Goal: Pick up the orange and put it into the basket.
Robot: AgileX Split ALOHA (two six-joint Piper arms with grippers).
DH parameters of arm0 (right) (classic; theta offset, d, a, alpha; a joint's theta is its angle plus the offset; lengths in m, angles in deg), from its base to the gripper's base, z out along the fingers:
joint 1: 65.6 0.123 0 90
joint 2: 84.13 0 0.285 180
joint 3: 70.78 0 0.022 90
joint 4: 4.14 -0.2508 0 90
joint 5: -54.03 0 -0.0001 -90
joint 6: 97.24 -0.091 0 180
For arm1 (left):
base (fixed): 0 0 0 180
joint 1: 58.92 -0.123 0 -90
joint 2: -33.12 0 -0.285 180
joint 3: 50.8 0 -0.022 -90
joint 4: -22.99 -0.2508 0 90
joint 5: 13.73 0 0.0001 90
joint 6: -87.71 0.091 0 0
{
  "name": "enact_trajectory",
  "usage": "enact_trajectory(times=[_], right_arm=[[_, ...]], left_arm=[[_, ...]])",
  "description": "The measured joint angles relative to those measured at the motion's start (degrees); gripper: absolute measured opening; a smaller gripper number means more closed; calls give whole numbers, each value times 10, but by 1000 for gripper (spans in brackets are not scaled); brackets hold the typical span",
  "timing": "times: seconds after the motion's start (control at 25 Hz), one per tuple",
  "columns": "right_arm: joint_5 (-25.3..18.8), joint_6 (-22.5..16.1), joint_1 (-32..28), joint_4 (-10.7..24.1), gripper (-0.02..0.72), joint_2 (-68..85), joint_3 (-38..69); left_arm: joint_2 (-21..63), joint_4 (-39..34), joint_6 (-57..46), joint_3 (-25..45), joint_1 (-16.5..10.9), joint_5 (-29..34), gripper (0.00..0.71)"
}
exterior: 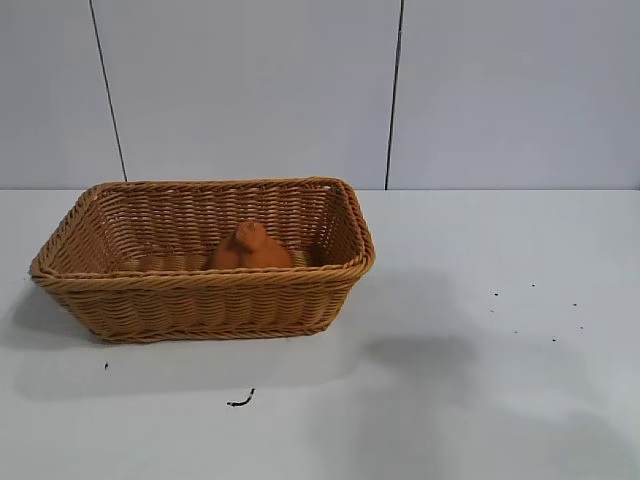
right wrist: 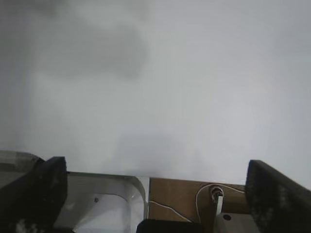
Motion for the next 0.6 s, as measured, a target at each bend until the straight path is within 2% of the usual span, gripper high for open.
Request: enact_trajectory(times=[0.6], right_arm=[[8,4,0,0,682,370,14]], left_arm=[[0,0,0,0,0,0,666]])
